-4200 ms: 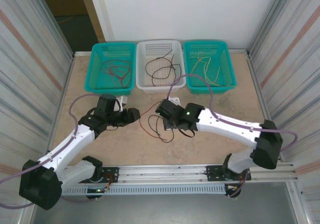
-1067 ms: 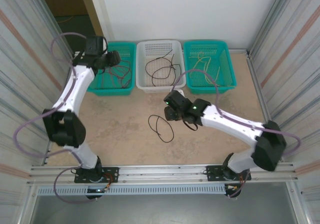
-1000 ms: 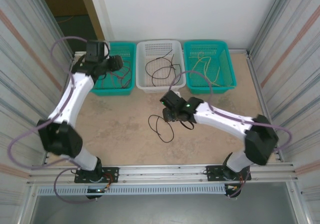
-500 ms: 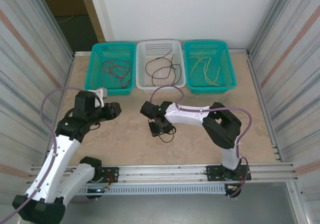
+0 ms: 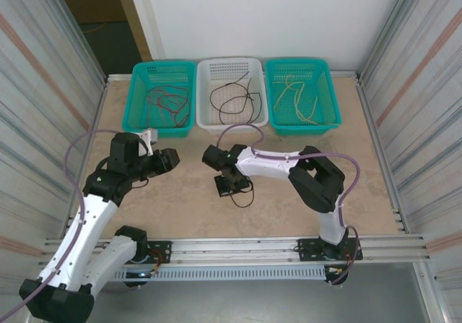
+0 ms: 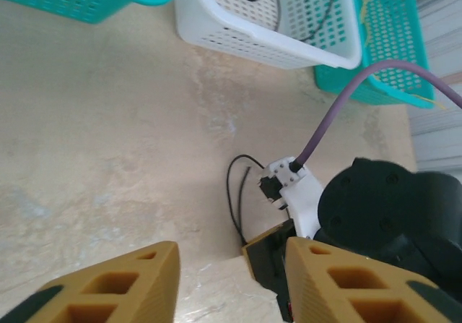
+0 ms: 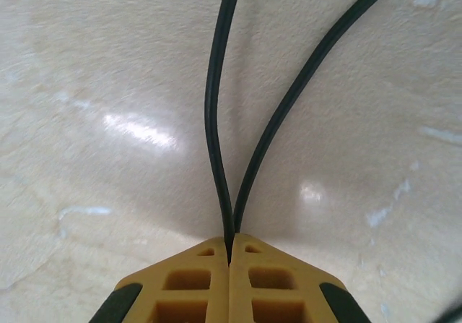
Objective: Untangle the cables
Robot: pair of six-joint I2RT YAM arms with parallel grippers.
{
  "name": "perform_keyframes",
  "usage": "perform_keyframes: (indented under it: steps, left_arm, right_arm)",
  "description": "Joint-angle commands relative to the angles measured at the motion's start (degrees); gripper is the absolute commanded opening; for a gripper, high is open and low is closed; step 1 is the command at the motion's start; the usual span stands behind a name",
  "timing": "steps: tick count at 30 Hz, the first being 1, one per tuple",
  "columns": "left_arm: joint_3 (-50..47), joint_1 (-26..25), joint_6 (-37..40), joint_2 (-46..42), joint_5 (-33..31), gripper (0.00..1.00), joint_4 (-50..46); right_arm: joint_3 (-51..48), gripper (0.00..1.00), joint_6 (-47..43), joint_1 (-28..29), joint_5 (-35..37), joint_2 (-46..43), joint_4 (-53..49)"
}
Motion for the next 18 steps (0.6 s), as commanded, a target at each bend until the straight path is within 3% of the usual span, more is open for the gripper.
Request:
perform_keyframes:
  steps: [1, 10, 18]
  left_arm:
    - [-3.8, -2.5, -5.7, 0.4, 7.2, 0.50, 9.1]
    - [-5.1, -14.7, -12.2, 7.0, 7.0, 0.53, 23.5]
    - [-4.9, -16.3, -16.3, 9.9, 9.0, 0.49, 30.7]
  right_arm:
    - [-1.5, 0.00, -1.7, 2.8, 4.6, -8.9, 1.0]
    - [-11.9, 0.00, -6.0, 5.4, -0.4, -30.0, 15.5]
    - [-14.3, 0.00, -6.5, 5.7, -4.4, -36.8, 19.9]
